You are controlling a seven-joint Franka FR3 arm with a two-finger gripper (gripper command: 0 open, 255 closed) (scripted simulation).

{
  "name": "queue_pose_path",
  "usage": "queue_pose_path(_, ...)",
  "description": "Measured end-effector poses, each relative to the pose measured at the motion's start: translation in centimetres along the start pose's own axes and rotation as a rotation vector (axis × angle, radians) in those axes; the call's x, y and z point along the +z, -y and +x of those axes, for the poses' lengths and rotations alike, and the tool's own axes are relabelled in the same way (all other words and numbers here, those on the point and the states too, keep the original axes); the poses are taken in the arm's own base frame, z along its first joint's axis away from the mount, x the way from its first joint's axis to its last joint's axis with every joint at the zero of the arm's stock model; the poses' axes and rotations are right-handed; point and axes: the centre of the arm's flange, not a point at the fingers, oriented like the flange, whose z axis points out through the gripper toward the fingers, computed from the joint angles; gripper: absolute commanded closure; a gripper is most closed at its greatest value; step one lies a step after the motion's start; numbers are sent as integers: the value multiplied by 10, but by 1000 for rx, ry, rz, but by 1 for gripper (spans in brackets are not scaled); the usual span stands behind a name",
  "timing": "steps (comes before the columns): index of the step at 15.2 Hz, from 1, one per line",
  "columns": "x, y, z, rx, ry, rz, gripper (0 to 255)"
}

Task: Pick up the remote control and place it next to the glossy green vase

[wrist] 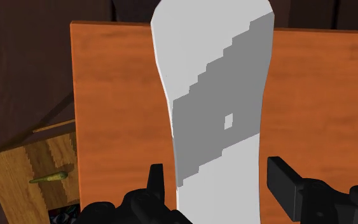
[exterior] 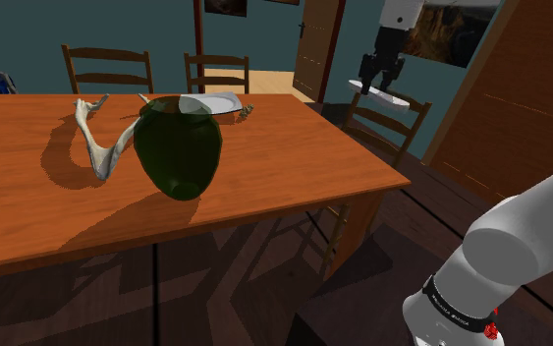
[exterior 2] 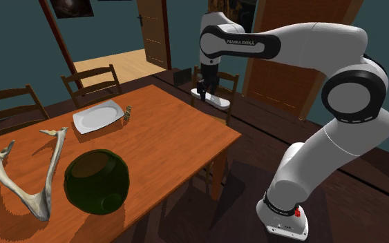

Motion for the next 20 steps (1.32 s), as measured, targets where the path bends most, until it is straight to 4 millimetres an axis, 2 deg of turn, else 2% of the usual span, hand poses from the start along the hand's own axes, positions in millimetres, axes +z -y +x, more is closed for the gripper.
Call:
queue_pose_path(10,-52,1,-1,0,0,0,255)
queue_pose_path(12,-53,16,0,-1,0,0,255)
queue_pose_path(20,-54,119,-6,-1,0,0,255)
